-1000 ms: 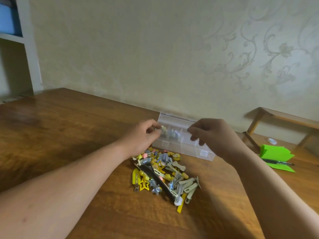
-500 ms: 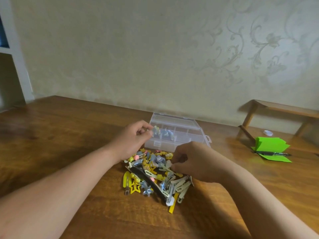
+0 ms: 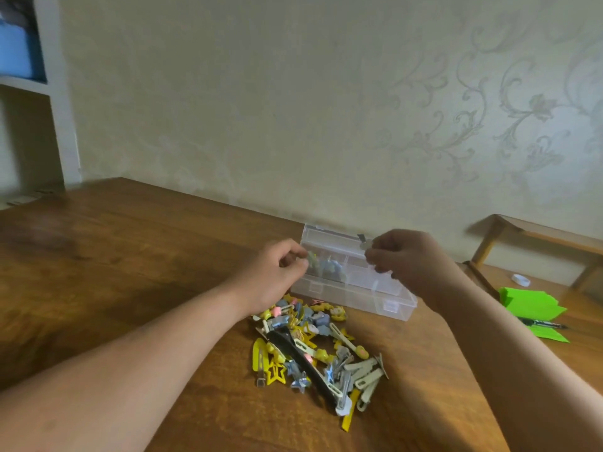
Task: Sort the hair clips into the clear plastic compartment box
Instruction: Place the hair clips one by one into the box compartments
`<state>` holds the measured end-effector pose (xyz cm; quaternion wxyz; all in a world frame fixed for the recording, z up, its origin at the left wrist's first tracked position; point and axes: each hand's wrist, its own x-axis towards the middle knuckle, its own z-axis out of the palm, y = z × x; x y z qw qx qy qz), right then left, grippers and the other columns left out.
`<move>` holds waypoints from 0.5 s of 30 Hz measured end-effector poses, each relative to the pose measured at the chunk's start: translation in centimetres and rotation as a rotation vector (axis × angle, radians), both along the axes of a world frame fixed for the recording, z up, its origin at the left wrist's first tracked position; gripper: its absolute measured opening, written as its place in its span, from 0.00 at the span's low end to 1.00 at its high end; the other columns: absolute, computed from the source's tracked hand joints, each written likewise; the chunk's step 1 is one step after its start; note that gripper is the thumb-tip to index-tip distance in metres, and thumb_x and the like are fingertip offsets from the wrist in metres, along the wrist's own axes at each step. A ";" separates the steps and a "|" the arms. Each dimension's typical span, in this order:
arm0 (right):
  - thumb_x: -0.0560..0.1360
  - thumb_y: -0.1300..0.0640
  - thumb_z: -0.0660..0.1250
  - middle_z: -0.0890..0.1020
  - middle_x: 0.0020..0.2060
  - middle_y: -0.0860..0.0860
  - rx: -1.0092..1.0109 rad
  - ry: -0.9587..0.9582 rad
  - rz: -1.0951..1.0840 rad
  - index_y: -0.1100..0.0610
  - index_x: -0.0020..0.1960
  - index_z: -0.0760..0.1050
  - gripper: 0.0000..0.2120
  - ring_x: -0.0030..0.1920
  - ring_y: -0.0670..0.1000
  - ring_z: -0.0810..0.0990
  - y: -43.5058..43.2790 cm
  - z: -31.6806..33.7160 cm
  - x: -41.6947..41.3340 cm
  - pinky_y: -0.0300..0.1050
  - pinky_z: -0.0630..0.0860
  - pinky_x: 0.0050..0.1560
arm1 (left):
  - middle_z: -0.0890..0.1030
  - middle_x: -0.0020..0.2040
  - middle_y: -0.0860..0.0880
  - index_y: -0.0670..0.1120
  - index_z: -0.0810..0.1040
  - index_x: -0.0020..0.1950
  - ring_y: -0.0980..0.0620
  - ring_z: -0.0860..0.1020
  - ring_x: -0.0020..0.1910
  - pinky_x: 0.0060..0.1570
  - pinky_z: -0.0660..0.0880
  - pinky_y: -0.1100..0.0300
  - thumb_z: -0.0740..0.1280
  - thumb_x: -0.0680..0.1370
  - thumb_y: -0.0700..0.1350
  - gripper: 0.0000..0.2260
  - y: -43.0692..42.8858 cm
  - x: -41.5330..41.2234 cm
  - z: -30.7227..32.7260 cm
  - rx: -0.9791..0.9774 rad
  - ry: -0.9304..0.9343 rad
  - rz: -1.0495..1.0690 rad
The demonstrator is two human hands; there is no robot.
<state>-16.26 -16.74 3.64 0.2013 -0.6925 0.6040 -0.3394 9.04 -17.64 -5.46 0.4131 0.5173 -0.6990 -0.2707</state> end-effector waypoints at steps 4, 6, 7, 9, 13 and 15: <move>0.77 0.59 0.77 0.86 0.40 0.55 0.120 0.038 -0.046 0.58 0.51 0.87 0.04 0.37 0.51 0.79 -4.3 0.4 2.3 0.40 0.74 0.32 | 0.79 0.59 0.56 0.55 0.79 0.68 0.60 0.77 0.57 0.51 0.75 0.62 0.64 0.85 0.56 0.13 -0.2 0.0 -0.1 -0.003 -0.016 -0.001; 0.74 0.62 0.77 0.86 0.38 0.58 0.178 0.084 -0.056 0.62 0.49 0.87 0.05 0.34 0.51 0.78 -6.2 0.1 3.3 0.40 0.74 0.32 | 0.78 0.60 0.55 0.55 0.79 0.69 0.59 0.78 0.55 0.42 0.78 0.65 0.64 0.86 0.56 0.14 -0.1 0.0 0.0 0.002 -0.027 0.005; 0.73 0.63 0.77 0.87 0.40 0.60 0.198 0.117 -0.069 0.63 0.48 0.87 0.05 0.34 0.52 0.79 -7.0 -0.1 3.6 0.41 0.75 0.34 | 0.78 0.61 0.55 0.55 0.79 0.69 0.57 0.79 0.54 0.37 0.79 0.67 0.64 0.86 0.57 0.14 -0.1 0.0 0.0 0.010 -0.028 0.007; 0.70 0.62 0.77 0.88 0.41 0.62 0.229 0.191 -0.095 0.66 0.45 0.87 0.07 0.35 0.54 0.78 -8.3 -0.5 4.2 0.44 0.77 0.39 | 0.77 0.62 0.54 0.56 0.78 0.69 0.55 0.81 0.53 0.36 0.81 0.67 0.64 0.86 0.58 0.14 -0.1 0.0 0.1 0.023 -0.041 0.018; 0.69 0.61 0.76 0.80 0.31 0.57 0.263 0.290 -0.128 0.69 0.43 0.85 0.10 0.32 0.55 0.75 -9.2 -1.2 4.8 0.43 0.73 0.38 | 0.76 0.62 0.54 0.57 0.77 0.69 0.52 0.84 0.48 0.38 0.85 0.57 0.63 0.86 0.58 0.14 0.2 0.0 0.3 0.055 -0.041 0.025; 0.70 0.60 0.77 0.82 0.32 0.57 0.265 0.291 -0.136 0.69 0.44 0.86 0.10 0.31 0.54 0.74 -9.4 -1.4 4.9 0.43 0.73 0.37 | 0.76 0.62 0.54 0.57 0.77 0.70 0.52 0.84 0.48 0.39 0.86 0.55 0.63 0.86 0.58 0.15 0.3 -0.1 0.5 0.059 -0.035 0.024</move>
